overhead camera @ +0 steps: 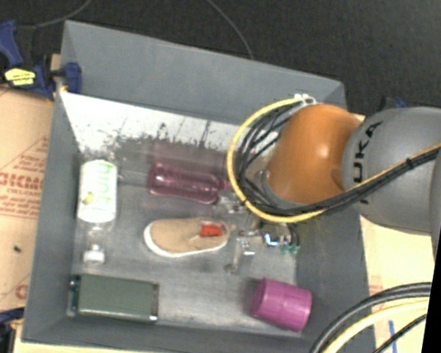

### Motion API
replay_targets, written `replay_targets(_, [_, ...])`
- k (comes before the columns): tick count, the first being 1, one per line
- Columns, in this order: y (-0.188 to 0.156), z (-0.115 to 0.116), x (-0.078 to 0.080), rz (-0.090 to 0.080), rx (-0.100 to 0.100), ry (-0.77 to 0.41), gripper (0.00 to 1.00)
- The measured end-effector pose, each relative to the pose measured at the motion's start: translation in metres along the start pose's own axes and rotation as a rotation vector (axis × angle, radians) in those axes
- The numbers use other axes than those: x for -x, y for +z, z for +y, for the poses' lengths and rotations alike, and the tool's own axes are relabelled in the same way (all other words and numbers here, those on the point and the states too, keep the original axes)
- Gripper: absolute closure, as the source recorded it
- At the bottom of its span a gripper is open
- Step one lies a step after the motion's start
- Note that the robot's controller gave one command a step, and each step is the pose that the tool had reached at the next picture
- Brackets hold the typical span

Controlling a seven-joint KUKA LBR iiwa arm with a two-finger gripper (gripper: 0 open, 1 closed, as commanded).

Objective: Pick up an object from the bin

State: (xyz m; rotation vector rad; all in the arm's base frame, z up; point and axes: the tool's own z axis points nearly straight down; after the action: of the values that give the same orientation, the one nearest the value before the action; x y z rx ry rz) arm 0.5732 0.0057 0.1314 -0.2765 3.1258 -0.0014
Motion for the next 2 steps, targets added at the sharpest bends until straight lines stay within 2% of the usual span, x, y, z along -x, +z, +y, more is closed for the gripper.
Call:
replay_targets(1, [-0.025,0.019,0.014,-0.004,-0.002,-0.121,0.0])
replay_targets(2, [-0.009,0.057,0.031,-0.004,0.0,-0.193,0.0])
